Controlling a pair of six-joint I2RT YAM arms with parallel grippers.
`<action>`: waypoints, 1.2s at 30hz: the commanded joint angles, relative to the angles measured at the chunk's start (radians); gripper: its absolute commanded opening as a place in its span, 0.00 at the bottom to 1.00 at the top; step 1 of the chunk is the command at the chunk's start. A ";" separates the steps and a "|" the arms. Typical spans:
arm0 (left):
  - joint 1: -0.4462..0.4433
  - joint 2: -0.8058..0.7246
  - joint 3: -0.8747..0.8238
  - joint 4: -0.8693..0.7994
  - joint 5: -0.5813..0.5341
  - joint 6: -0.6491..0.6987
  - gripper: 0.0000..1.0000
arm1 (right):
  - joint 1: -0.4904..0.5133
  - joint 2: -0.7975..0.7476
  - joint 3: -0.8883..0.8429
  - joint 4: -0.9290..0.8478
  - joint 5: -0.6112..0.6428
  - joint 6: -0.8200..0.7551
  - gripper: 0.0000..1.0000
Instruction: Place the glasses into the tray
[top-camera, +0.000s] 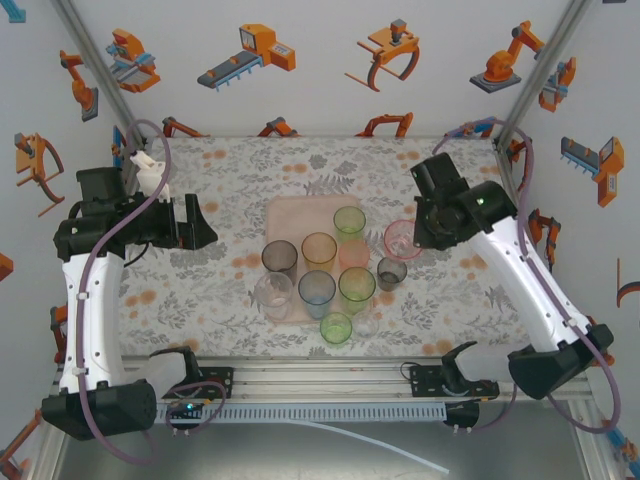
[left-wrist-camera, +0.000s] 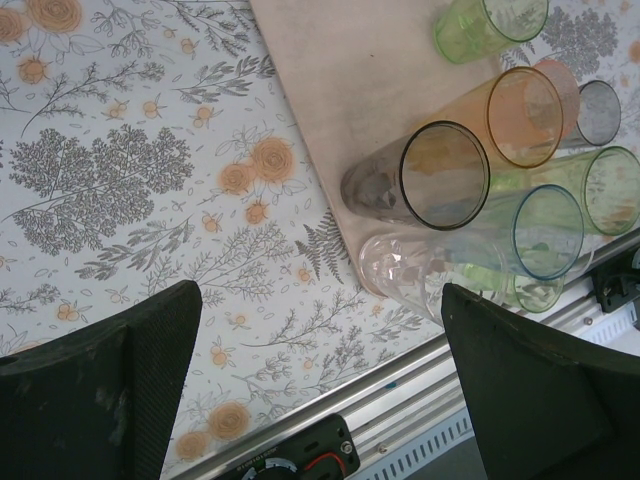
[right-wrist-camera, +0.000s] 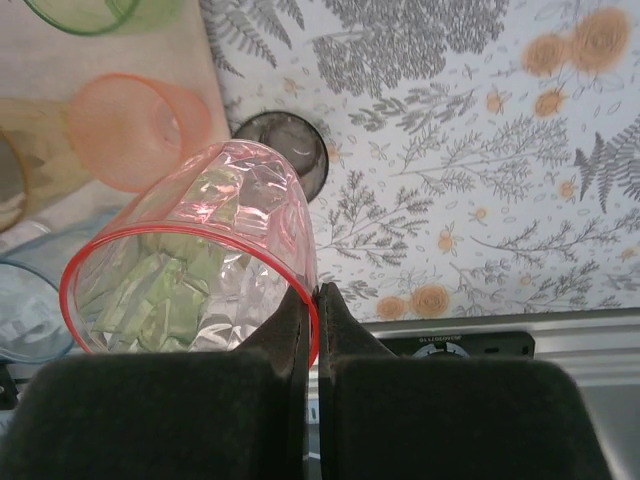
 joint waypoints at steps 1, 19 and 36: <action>0.008 -0.016 -0.006 0.006 0.014 0.024 0.97 | 0.004 0.066 0.120 -0.026 0.025 -0.068 0.00; 0.043 -0.052 -0.022 0.008 0.001 0.039 0.97 | 0.029 0.617 0.779 -0.100 -0.075 -0.212 0.00; 0.047 -0.037 -0.030 0.015 0.013 0.034 0.97 | 0.137 0.879 0.946 -0.064 -0.161 -0.213 0.00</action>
